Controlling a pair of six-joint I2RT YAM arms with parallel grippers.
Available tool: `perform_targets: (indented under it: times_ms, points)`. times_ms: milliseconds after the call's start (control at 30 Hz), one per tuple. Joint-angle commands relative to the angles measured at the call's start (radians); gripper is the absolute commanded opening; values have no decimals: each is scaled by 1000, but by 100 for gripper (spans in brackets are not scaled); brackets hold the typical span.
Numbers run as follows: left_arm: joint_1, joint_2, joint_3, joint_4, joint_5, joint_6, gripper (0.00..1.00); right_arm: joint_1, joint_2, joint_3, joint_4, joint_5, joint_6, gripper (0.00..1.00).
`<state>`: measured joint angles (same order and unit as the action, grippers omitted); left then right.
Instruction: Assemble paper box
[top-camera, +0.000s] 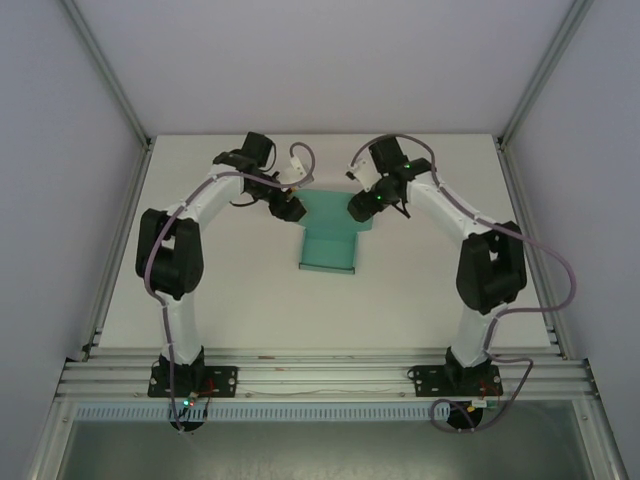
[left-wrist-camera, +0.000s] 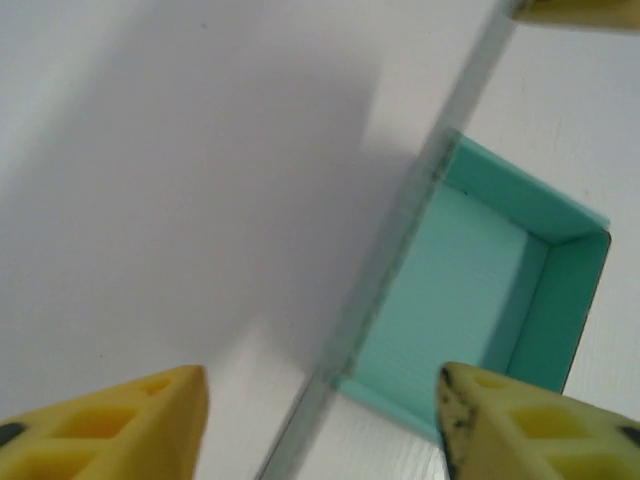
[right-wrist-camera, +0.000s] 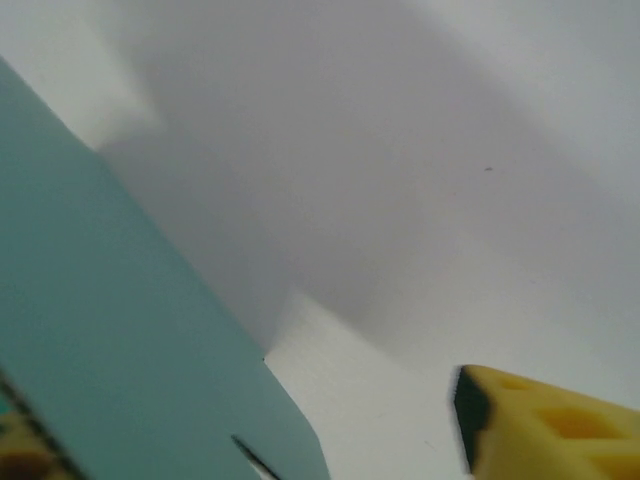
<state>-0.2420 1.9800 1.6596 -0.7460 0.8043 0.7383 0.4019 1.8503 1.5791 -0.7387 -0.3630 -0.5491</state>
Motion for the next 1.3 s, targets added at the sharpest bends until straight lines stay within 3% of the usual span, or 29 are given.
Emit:
perform_targets:
  times_ms: [0,167,300,433,500,600,733,967,1067,1267]
  points:
    - [2,13,40,-71,29,46,53,-7,13,45,-120,-36,-57,56]
    - [-11,17,43,-55,14,27,37,-8,12,41,-121,-29,-45,30]
    - [-22,27,57,-63,11,6,16,-7,4,36,-110,-27,-32,21]
    - [-31,17,43,-29,6,-36,8,-7,3,36,-104,-38,-12,13]
    - [-38,10,34,0,-11,-79,0,-7,-2,31,-88,-32,15,9]
    - [-55,-10,8,88,-106,-193,0,-7,-18,20,-47,-7,83,6]
    - [-87,-39,-17,189,-322,-394,0,-3,-54,7,33,56,264,3]
    - [-159,-98,-101,345,-665,-863,0,39,-112,-110,264,206,675,3]
    - [-196,-109,-147,401,-754,-1009,0,70,-107,-128,338,275,809,3]
    - [-213,-118,-206,466,-786,-1276,0,125,-49,-72,356,436,966,4]
